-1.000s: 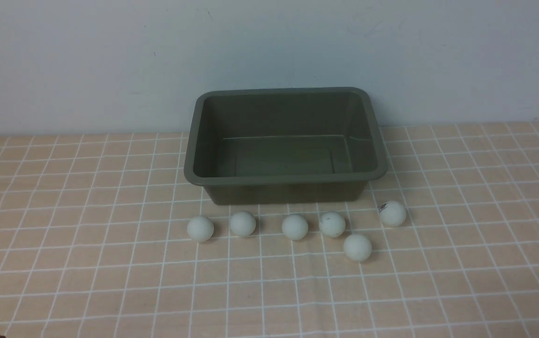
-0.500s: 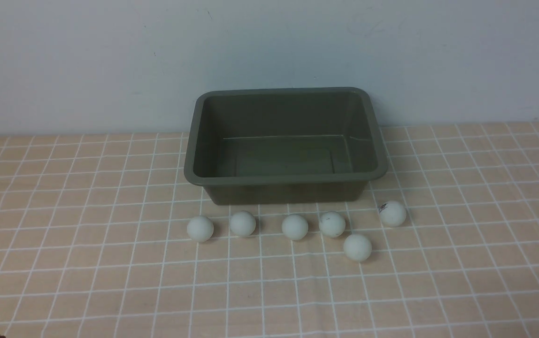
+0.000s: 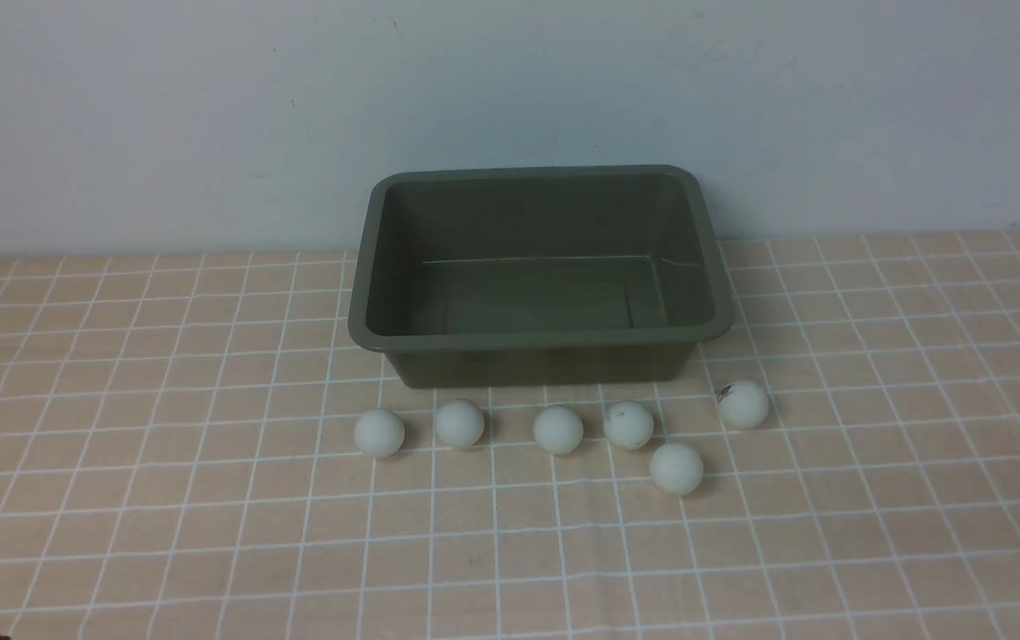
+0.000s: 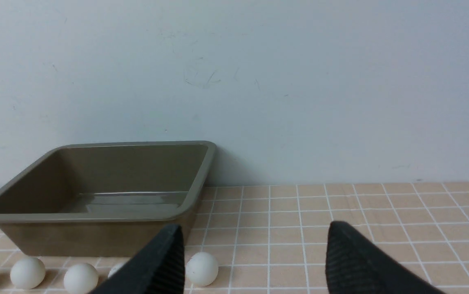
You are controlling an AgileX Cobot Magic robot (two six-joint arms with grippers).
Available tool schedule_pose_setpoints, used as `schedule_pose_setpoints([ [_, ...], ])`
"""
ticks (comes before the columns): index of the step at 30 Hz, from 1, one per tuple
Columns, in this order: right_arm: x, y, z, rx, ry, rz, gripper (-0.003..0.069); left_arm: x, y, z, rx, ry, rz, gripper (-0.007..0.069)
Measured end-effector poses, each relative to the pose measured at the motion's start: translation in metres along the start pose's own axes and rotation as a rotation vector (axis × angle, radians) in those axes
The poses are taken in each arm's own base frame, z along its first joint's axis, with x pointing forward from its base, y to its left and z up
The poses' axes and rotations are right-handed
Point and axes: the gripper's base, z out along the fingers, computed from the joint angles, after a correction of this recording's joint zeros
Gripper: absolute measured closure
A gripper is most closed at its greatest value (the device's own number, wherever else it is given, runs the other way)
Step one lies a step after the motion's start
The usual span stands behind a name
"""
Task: Put the table tennis balls into the box on the light coffee tablecloth.
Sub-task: 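Reach for and grasp a ping pong ball on the table beside the basket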
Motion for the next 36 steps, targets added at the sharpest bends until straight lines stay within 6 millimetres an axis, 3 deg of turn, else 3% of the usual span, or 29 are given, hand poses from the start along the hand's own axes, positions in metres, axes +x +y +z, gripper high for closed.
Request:
schedule_pose_setpoints([
  [20,-0.001,0.001,0.000,-0.006,-0.015,0.018,0.0231,-0.001,0.000,0.000,0.001,-0.019,-0.009,0.0463],
  [28,0.001,0.001,0.000,-0.012,0.006,0.019,0.0231,-0.019,-0.003,-0.002,0.072,-0.218,-0.354,0.0463],
  [36,0.005,0.002,0.000,-0.025,0.052,0.019,0.0231,-0.029,-0.001,-0.005,0.103,-0.330,-0.550,0.0463],
])
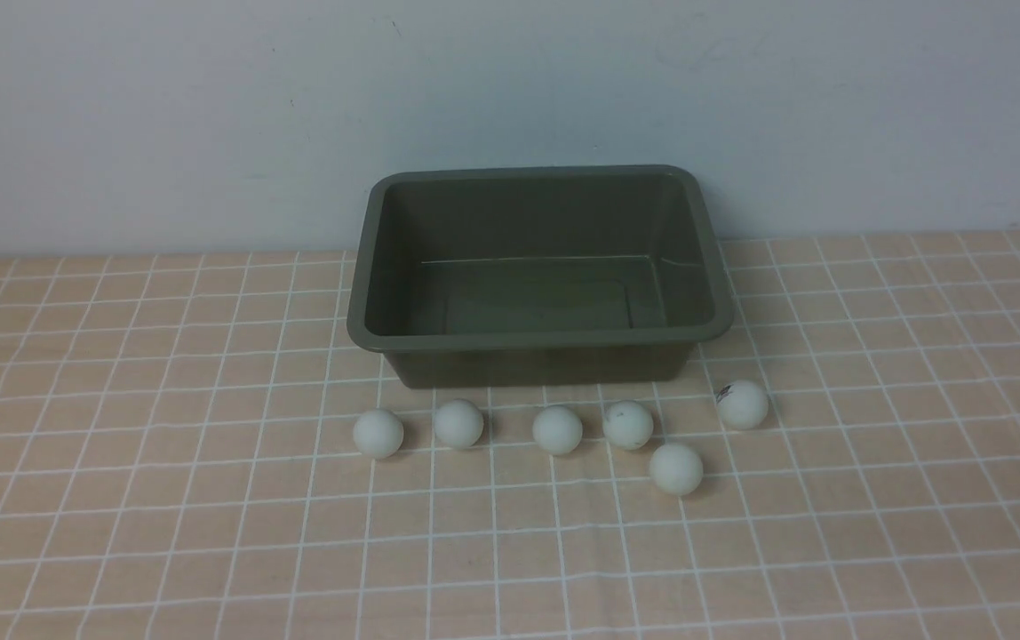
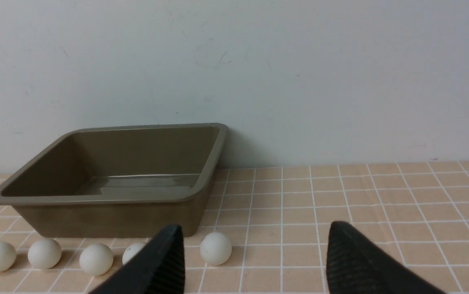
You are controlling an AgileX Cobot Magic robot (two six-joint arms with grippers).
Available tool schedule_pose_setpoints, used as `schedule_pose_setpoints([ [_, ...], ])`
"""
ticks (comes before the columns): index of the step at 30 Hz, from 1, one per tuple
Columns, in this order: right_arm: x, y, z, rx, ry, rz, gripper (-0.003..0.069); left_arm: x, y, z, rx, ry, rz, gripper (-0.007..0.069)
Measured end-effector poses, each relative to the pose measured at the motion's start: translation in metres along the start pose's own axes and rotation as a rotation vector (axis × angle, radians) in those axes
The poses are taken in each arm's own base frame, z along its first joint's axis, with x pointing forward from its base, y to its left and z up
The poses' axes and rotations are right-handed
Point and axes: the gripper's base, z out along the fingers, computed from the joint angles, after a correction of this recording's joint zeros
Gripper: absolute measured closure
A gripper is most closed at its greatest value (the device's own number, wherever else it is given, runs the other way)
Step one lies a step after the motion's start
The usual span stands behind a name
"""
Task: Put the table tennis balls into the box on the light coffee tablecloth.
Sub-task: 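Reach for and grasp a ping pong ball on the table beside the basket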
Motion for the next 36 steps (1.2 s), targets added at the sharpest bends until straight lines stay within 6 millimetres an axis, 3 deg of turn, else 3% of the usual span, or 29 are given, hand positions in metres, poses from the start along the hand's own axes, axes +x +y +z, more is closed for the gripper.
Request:
schedule_pose_setpoints([
  [3,0.001,0.000,0.000,-0.002,0.008,0.000,0.0231,-0.001,-0.002,0.000,0.005,0.003,-0.017,0.0463],
  [6,0.001,0.000,0.000,-0.002,0.009,0.000,0.0231,-0.014,-0.019,-0.006,0.050,0.087,-0.003,0.0463],
  [10,0.001,0.000,0.000,-0.005,0.008,0.005,0.0231,-0.035,-0.042,-0.012,0.101,0.156,0.104,0.0463],
  [15,0.000,0.003,0.000,-0.028,0.002,0.043,0.0231,-0.060,-0.068,-0.006,0.142,0.322,0.339,0.0463],
  [21,0.000,0.004,0.000,-0.040,0.002,0.061,0.0231,-0.066,-0.079,0.028,0.200,0.618,0.624,0.0450],
  [26,0.002,0.004,0.000,-0.047,0.022,0.063,0.0231,-0.061,-0.082,0.066,0.352,0.787,0.828,0.0354],
  [30,0.002,0.004,0.000,-0.047,0.023,0.063,0.0231,-0.059,-0.084,0.091,0.391,0.755,0.796,0.0309],
  [36,0.002,0.005,0.000,-0.049,0.024,0.065,0.0231,-0.040,-0.068,0.141,0.325,0.813,0.693,0.0293],
])
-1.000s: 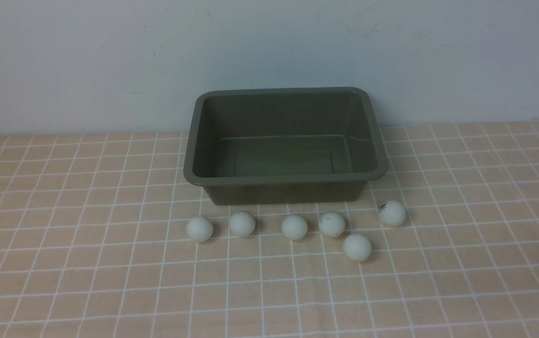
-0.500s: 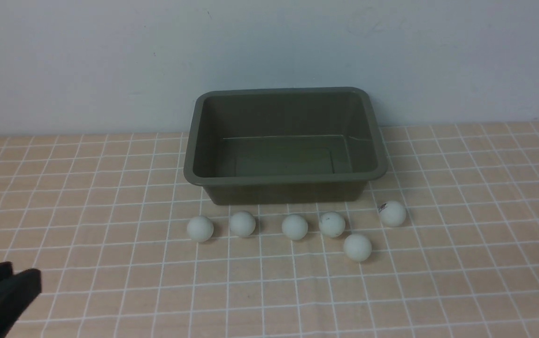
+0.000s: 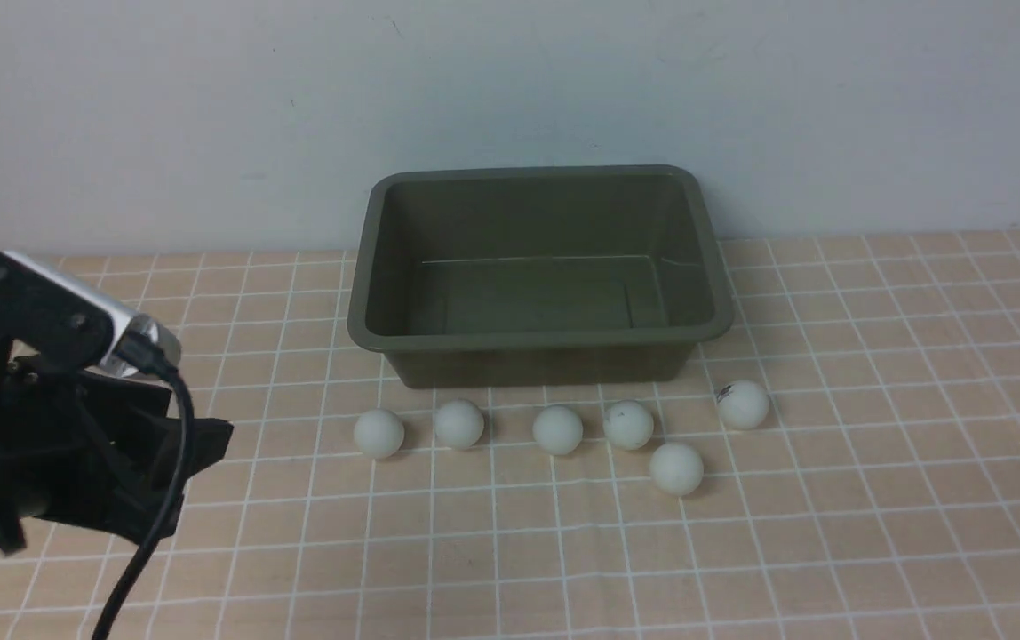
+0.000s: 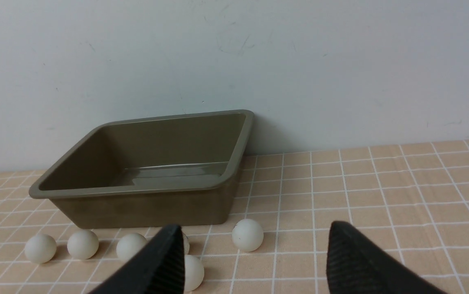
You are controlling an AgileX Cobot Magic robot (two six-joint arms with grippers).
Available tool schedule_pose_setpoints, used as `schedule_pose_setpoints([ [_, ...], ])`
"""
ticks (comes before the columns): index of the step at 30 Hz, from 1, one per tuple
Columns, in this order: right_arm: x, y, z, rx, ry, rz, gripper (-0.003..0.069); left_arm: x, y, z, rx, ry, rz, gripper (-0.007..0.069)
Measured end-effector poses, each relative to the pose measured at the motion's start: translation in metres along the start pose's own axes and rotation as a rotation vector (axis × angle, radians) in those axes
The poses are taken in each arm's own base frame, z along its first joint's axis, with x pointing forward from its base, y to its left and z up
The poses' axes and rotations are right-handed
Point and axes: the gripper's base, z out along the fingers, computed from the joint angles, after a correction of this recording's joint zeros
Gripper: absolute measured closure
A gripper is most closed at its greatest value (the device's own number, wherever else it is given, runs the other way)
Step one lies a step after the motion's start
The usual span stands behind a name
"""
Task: Put the table tennis balls into the box on the light coffee tablecloth.
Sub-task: 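Reach for and grasp a ping pong ball on the table beside the basket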
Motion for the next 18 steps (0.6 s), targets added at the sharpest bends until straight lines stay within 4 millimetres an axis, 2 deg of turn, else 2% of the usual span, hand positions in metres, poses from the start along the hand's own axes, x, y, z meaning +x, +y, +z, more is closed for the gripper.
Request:
schedule_pose_setpoints([
  [4,0.000,0.000,0.000,-0.003,0.002,0.004,0.0231,-0.004,0.016,0.032,0.059,0.101,-0.096,0.0293],
  [7,0.000,0.000,0.000,-0.003,0.002,0.004,0.0231,-0.009,0.022,0.043,0.080,0.128,-0.127,0.0293],
  [13,0.001,0.001,0.000,-0.006,0.006,0.007,0.0231,-0.033,0.042,0.066,0.106,0.138,-0.142,0.0293],
  [18,0.001,0.001,0.000,-0.007,0.010,0.007,0.0231,-0.048,0.053,0.099,0.140,0.170,-0.127,0.0292],
])
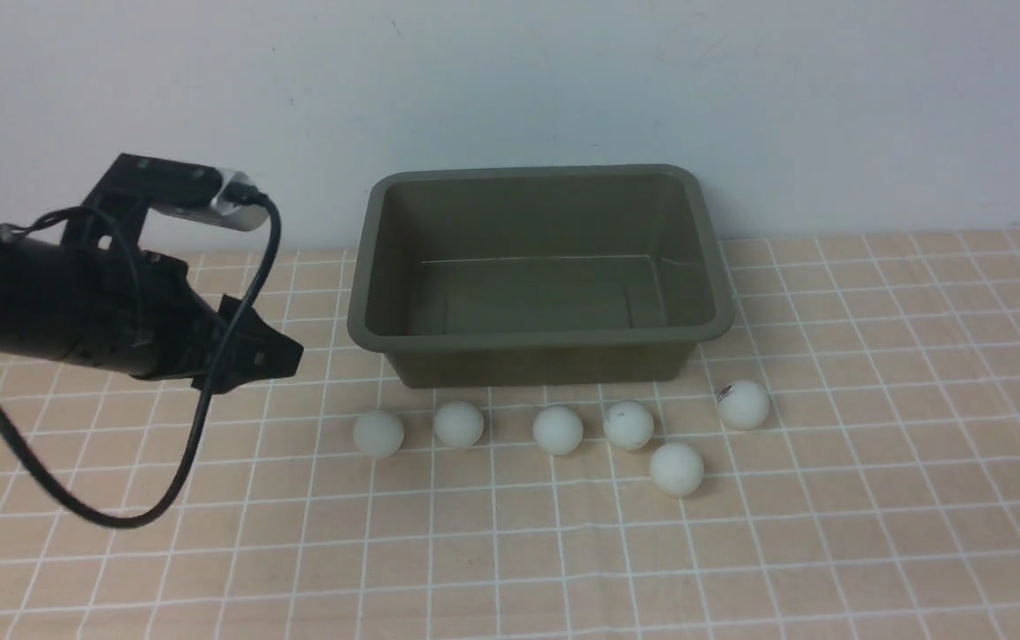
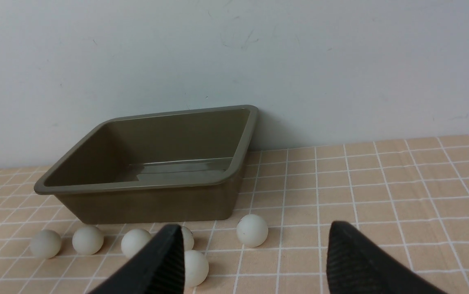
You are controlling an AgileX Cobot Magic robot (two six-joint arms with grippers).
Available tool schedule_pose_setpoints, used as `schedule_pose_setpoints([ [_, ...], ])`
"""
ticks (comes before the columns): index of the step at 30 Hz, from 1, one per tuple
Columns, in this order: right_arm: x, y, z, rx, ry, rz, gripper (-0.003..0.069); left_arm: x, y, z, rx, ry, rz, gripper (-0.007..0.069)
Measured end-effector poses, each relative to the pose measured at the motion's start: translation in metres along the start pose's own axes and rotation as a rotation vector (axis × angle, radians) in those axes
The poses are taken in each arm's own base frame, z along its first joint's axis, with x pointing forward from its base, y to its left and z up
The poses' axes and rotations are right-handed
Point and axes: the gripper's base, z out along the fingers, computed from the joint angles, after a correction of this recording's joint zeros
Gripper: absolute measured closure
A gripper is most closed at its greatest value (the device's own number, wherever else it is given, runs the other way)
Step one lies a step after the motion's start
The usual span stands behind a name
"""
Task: Put the table tennis balls into the box on the light coffee tablecloth.
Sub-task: 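Reach for and grasp a ping pong ball on the table beside the basket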
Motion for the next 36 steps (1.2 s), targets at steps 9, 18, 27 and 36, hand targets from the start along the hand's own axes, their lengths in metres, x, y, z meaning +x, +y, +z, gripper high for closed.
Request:
schedule_pose_setpoints([
  [9,0.000,0.000,0.000,-0.001,0.003,0.001,0.0231,0.004,-0.001,0.070,0.006,0.229,0.105,0.0292],
  [18,0.000,0.000,0.000,-0.002,0.002,0.002,0.0231,0.000,-0.015,0.084,-0.064,0.274,0.136,0.0292],
  [27,0.000,0.000,0.000,-0.002,0.002,0.002,0.0231,0.000,-0.020,0.105,-0.055,0.291,0.173,0.0291],
  [36,0.000,0.000,0.000,-0.002,0.002,0.002,0.0231,0.006,-0.013,0.130,-0.067,0.299,0.216,0.0291],
])
